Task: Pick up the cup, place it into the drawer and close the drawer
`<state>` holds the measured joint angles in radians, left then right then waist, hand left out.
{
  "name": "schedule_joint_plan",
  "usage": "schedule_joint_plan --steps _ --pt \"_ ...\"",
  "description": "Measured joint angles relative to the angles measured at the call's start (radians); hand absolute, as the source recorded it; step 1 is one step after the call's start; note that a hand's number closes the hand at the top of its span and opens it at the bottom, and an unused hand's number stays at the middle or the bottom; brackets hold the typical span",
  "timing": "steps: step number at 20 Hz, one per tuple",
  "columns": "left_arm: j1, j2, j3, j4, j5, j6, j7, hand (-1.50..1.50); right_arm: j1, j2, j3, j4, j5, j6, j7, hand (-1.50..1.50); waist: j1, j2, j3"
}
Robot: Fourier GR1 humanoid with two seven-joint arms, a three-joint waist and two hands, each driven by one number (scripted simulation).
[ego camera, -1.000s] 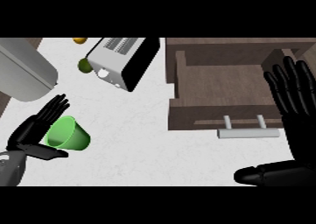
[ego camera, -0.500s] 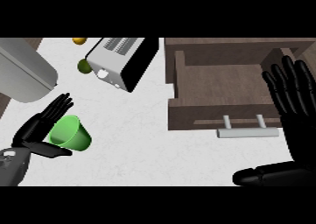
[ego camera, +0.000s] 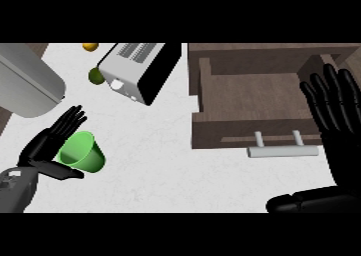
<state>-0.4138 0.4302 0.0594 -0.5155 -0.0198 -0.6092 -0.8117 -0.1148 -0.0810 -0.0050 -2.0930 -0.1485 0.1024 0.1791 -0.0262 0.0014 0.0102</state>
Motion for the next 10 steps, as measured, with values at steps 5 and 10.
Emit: schedule_joint_plan --steps 5,10 --pt "-0.010 -0.008 -0.013 0.007 0.026 -0.017 0.014 -1.50 0.003 0.000 0.001 -0.004 -0.003 0.001 0.004 -1.50 -0.001 -0.001 0.001" --pt "-0.014 -0.026 -0.031 -0.009 0.060 -0.047 0.035 -1.50 -0.004 -0.001 -0.003 0.008 -0.004 0.003 0.002 -1.50 -0.002 0.000 0.003"
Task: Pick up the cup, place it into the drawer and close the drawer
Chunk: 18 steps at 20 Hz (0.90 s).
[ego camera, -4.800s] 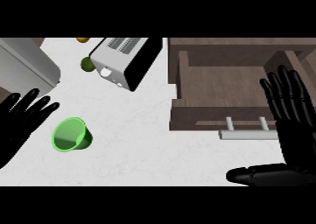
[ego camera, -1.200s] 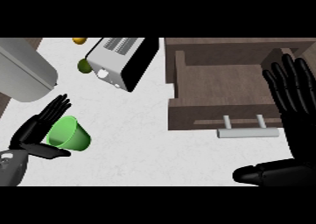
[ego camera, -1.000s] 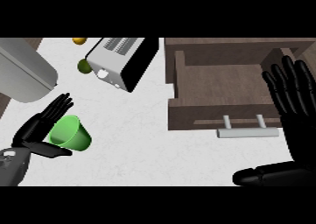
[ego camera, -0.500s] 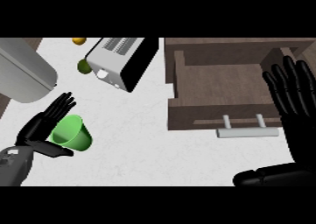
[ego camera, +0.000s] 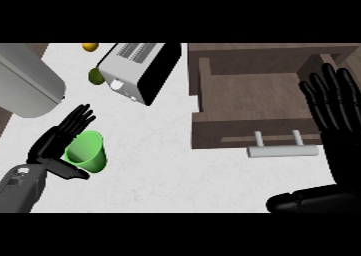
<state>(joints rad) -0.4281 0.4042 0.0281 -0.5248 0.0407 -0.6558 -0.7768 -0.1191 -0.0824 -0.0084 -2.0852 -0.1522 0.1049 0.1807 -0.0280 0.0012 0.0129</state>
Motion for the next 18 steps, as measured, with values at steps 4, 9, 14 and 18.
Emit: schedule_joint_plan --steps 4,9,14,18 --pt "-0.006 -0.013 -0.012 -0.013 0.040 -0.041 0.028 1.50 -0.004 0.001 -0.004 0.004 -0.003 -0.001 -0.003 -1.50 -0.001 0.000 -0.001" --pt "0.003 -0.036 -0.027 -0.047 0.082 -0.057 0.026 1.50 -0.011 -0.013 -0.020 0.011 -0.012 0.007 0.001 -1.50 0.002 0.001 -0.004" --pt "0.008 -0.043 -0.037 -0.062 0.099 -0.036 -0.012 1.50 -0.014 -0.019 -0.034 0.018 -0.015 0.010 -0.009 -1.50 0.003 0.003 -0.008" --pt "0.028 -0.071 -0.002 -0.067 0.132 0.055 -0.069 1.50 0.003 -0.025 -0.040 -0.003 -0.019 0.013 0.002 -1.50 0.009 0.000 -0.009"
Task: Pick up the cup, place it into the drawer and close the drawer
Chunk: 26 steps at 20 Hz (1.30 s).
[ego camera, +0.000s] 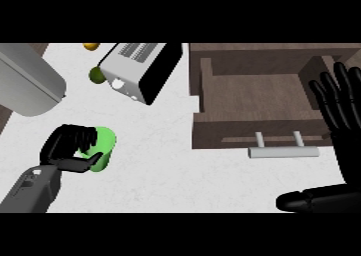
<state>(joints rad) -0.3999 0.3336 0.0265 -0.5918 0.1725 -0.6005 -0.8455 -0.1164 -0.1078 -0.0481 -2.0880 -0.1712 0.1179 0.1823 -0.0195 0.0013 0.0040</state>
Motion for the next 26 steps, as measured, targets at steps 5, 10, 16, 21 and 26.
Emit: schedule_joint_plan --steps 5,10,16,21,26 --pt "0.040 -0.097 0.113 -0.030 0.076 0.246 -0.078 1.50 0.022 0.010 0.013 -0.016 0.010 -0.007 0.005 -1.50 0.017 -0.006 0.002" --pt "0.107 -0.159 0.128 -0.183 0.125 0.308 -0.062 1.50 0.014 -0.013 -0.025 -0.029 -0.018 0.000 0.033 -1.50 0.024 -0.006 0.000" --pt "0.167 -0.195 0.067 -0.442 0.133 0.346 0.070 1.50 0.034 -0.005 -0.029 -0.013 -0.014 0.008 0.010 -1.50 0.024 -0.005 -0.002" --pt "0.124 -0.233 0.022 -0.629 0.147 0.420 0.247 1.50 0.040 -0.001 -0.023 -0.005 -0.013 0.014 0.006 -1.50 0.023 -0.004 -0.003" --pt "0.049 -0.264 0.002 -0.753 0.165 0.499 0.409 1.50 0.017 -0.011 -0.040 -0.012 -0.027 0.011 0.030 -1.50 0.021 -0.004 -0.004"
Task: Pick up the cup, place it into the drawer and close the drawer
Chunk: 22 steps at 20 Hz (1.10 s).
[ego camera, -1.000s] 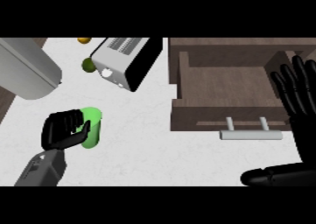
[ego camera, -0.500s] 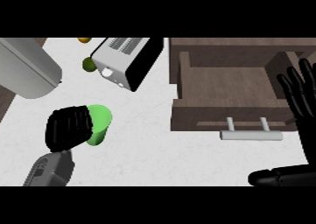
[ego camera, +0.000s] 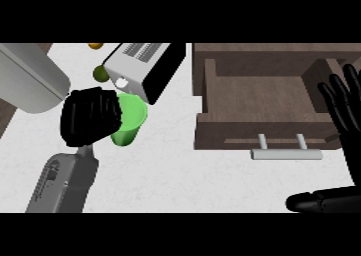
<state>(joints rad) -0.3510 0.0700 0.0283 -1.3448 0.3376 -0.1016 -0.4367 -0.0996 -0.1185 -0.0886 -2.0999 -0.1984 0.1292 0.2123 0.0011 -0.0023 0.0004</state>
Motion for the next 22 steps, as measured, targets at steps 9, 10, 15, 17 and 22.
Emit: schedule_joint_plan --steps 9,10,15,17,22 --pt "-0.200 -0.040 -0.044 -0.091 -0.051 0.171 0.207 1.50 -0.011 0.012 0.013 0.032 0.034 -0.005 -0.029 -1.50 -0.004 0.002 0.000" --pt "-0.235 -0.046 -0.049 -0.074 -0.063 0.193 0.216 1.50 -0.008 0.003 -0.005 0.038 0.016 0.007 -0.037 -1.50 -0.006 0.002 0.000" --pt "-0.371 -0.052 -0.078 -0.007 -0.107 0.280 0.264 1.50 0.000 0.012 0.013 0.015 0.029 -0.004 -0.015 -1.50 -0.010 0.002 0.000" --pt "-0.430 -0.058 -0.083 0.041 -0.111 0.303 0.268 1.50 0.014 0.022 0.021 0.019 0.036 -0.002 -0.034 -1.50 -0.011 0.003 0.000" --pt "-0.548 -0.062 -0.064 0.154 -0.128 0.316 0.294 1.50 0.022 0.020 0.016 0.029 0.041 0.008 -0.057 -1.50 -0.012 0.003 0.000"
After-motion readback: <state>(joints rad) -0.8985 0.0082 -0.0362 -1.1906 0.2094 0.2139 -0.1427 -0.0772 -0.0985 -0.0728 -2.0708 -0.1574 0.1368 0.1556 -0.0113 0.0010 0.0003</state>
